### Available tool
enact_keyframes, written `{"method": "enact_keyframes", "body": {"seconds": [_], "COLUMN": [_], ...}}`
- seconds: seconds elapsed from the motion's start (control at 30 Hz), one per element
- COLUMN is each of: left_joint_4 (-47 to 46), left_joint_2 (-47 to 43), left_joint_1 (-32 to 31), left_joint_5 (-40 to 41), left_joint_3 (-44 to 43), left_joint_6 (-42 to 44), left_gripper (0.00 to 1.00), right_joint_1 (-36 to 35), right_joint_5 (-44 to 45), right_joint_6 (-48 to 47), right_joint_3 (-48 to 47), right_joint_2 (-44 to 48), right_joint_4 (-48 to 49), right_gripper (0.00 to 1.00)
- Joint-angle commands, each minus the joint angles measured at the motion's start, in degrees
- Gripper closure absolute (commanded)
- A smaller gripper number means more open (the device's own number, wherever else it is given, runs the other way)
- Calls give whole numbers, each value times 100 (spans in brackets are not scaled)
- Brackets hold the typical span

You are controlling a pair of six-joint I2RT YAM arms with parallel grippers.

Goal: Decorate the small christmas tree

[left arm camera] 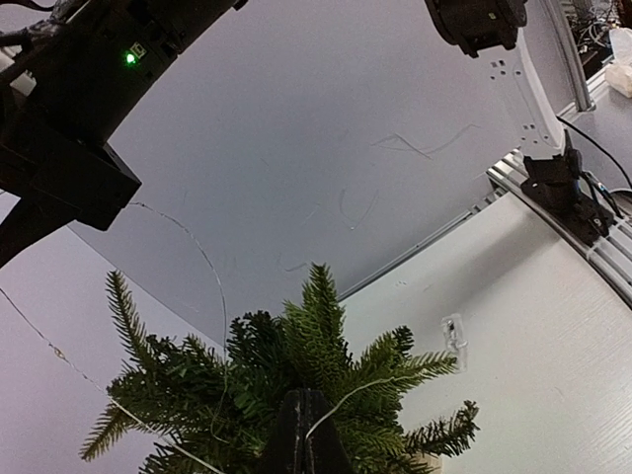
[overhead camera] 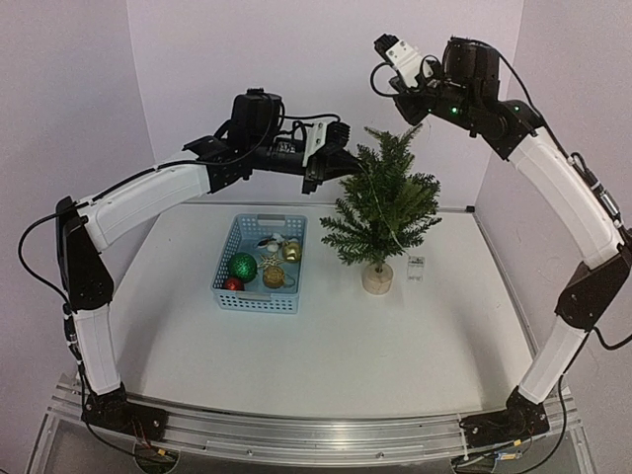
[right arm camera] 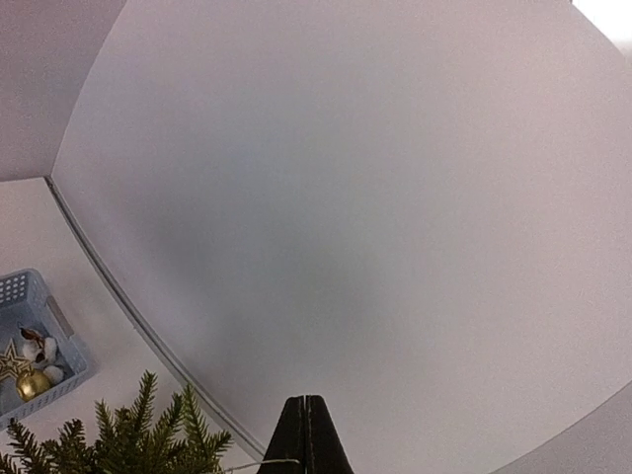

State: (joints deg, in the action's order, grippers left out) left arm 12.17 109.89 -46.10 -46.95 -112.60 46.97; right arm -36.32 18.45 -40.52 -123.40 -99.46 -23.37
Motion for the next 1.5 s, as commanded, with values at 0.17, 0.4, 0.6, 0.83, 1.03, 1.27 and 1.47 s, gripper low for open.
{"method": "enact_keyframes", "body": {"seconds": [0.17, 0.4, 0.6, 0.83, 1.03, 1.27, 1.47], "left_joint_4": [-374, -491, -490, -338, -413, -1079, -1511], "left_joint_2": [240, 277, 354, 430, 563, 806, 1008], "left_joint_1": [-48, -48, 56, 332, 353, 429, 479], "left_joint_5": [-6, -51, -78, -243, -306, 167, 425], "left_joint_3": [452, 366, 335, 122, -176, 196, 396], "left_joint_6": [-779, -1013, -1171, -1409, -1691, -1868, -2022], "left_gripper": [100, 100, 100, 100, 100, 100, 100], "right_joint_1": [491, 540, 542, 554, 610, 1605, 2029], "right_joint_5": [-1169, -2270, -3193, -4237, -4512, -3145, -2745], "right_joint_6": [-784, -1702, -1830, -905, -511, -692, -750], "right_joint_3": [-1698, -2637, -2756, -3444, -3271, -2353, -1921], "right_joint_2": [-634, -1713, -1950, -2250, -2357, -2406, -2440], "right_joint_4": [2238, 2803, 3144, 3741, 4272, 4128, 3576], "right_gripper": [100, 100, 100, 100, 100, 100, 98]}}
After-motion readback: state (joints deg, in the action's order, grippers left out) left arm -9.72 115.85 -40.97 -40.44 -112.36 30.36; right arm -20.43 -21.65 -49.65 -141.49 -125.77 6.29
